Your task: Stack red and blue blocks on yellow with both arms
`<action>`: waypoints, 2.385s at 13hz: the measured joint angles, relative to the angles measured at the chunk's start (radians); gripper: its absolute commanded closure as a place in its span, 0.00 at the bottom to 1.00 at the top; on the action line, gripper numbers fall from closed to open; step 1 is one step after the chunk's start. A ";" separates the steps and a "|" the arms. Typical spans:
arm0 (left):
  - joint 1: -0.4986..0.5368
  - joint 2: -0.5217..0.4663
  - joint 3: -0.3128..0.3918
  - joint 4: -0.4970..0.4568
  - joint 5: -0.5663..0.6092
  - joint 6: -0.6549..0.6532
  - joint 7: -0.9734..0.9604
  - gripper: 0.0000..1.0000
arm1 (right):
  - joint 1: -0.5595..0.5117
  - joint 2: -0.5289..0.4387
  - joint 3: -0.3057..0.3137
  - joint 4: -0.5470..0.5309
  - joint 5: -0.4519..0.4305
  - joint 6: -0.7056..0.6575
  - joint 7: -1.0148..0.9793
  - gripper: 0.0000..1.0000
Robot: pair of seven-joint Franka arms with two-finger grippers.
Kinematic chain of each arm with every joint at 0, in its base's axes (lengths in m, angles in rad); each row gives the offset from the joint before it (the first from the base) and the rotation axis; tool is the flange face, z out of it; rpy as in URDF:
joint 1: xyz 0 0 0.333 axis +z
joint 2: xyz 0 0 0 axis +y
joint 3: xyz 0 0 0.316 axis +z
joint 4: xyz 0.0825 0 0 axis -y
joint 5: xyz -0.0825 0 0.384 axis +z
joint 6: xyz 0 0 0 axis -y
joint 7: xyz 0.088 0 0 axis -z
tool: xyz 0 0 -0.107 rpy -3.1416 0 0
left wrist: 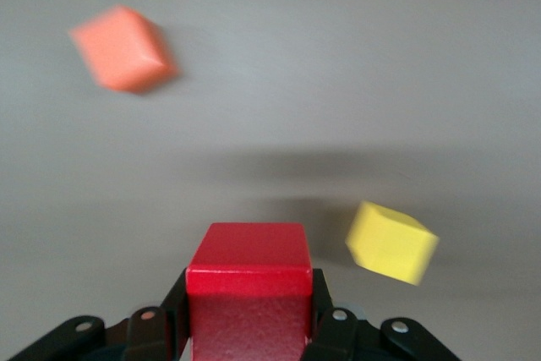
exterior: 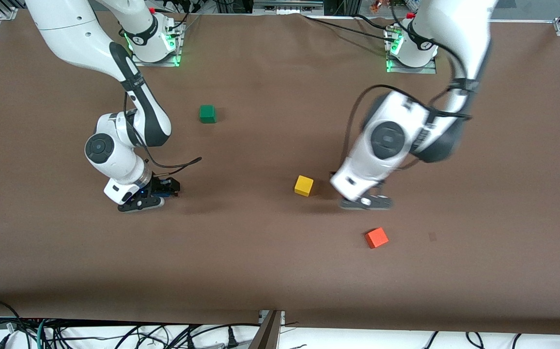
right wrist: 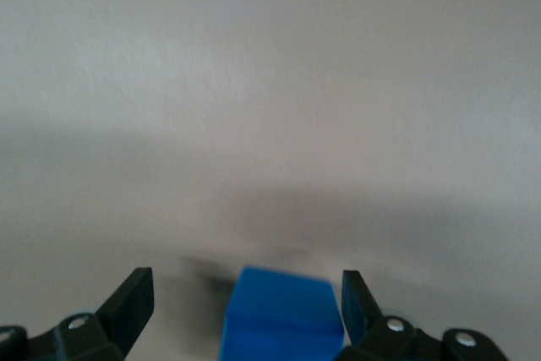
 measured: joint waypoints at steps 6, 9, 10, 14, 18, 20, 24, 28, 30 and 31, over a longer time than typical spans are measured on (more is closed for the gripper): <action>-0.147 0.102 0.001 0.044 -0.015 0.072 0.131 1.00 | -0.015 -0.009 -0.005 0.005 0.003 -0.074 0.000 0.26; -0.164 0.127 0.003 0.045 -0.015 0.077 0.176 1.00 | -0.017 -0.009 -0.005 0.005 0.003 -0.075 0.000 0.56; -0.164 0.136 0.006 0.046 -0.014 0.090 0.191 1.00 | -0.017 -0.009 -0.005 0.006 0.003 -0.075 0.000 0.61; -0.163 0.146 0.023 0.058 -0.014 0.106 0.228 1.00 | -0.017 -0.020 -0.004 0.048 0.003 -0.137 -0.003 0.61; -0.159 0.174 0.033 0.082 -0.014 0.107 0.258 1.00 | -0.012 -0.077 0.001 0.235 0.003 -0.438 -0.004 0.61; -0.160 0.204 0.033 0.103 -0.014 0.110 0.261 1.00 | -0.005 -0.084 0.003 0.296 0.003 -0.499 -0.004 0.61; -0.159 0.219 0.044 0.124 -0.014 0.111 0.267 1.00 | 0.015 -0.076 0.005 0.308 0.003 -0.507 0.000 0.61; -0.159 0.219 0.047 0.124 -0.014 0.110 0.269 1.00 | 0.022 -0.075 0.006 0.324 0.004 -0.531 0.013 0.61; -0.159 0.219 0.047 0.124 -0.014 0.109 0.269 0.91 | 0.029 -0.075 0.006 0.330 0.005 -0.538 0.028 0.61; -0.159 0.219 0.047 0.124 -0.014 0.109 0.269 0.01 | 0.033 -0.075 0.006 0.331 0.005 -0.539 0.040 0.61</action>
